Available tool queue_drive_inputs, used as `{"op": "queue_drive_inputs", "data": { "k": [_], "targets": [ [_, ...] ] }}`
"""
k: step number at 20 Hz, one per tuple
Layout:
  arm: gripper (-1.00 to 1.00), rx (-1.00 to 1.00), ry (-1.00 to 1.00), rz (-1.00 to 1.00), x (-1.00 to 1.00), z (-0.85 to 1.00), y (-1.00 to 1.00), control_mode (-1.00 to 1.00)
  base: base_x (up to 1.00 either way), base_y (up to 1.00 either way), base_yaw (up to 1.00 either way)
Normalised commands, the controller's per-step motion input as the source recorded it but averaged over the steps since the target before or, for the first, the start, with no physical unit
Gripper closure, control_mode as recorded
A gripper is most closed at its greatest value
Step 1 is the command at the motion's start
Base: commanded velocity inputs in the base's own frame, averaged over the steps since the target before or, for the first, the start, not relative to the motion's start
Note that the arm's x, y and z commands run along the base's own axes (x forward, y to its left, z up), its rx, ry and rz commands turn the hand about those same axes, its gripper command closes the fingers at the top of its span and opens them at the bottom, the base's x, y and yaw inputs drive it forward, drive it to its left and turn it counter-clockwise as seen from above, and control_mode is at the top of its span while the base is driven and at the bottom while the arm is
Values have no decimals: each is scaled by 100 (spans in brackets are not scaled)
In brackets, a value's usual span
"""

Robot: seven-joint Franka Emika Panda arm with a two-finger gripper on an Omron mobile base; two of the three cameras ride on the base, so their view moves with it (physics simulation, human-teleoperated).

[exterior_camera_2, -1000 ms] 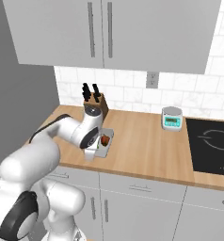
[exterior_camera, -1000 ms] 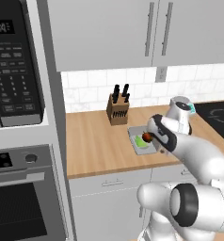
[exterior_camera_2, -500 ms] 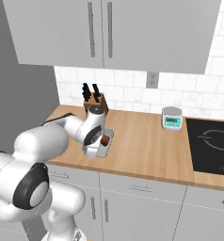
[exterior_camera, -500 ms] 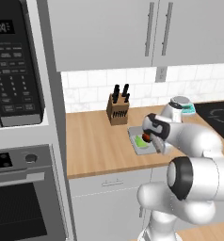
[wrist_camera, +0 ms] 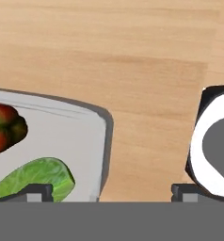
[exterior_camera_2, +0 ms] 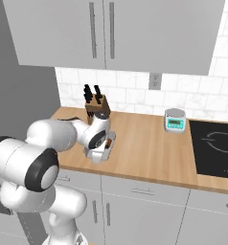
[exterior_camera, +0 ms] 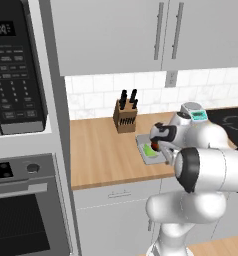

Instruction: Take the meat container that has the fish and place it on the second highest rack of the freezer. Then take the vegetable container that has the bell pepper and lemon wedge and place it on the highest rack of the freezer.

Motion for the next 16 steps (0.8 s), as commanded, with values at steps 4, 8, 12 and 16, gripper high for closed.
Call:
{"op": "queue_drive_inputs", "data": {
  "k": [4, 8, 12, 16],
  "targets": [
    [-100, 0, 0, 0, 17, -22, 0, -100, 0, 0, 0],
    [100, 0, 0, 0, 19, -20, 0, -100, 0, 0, 0],
    [100, 0, 0, 0, 17, -9, 0, -100, 0, 0, 0],
    [100, 0, 0, 0, 11, 0, 0, -100, 0, 0, 0]
  ]
}}
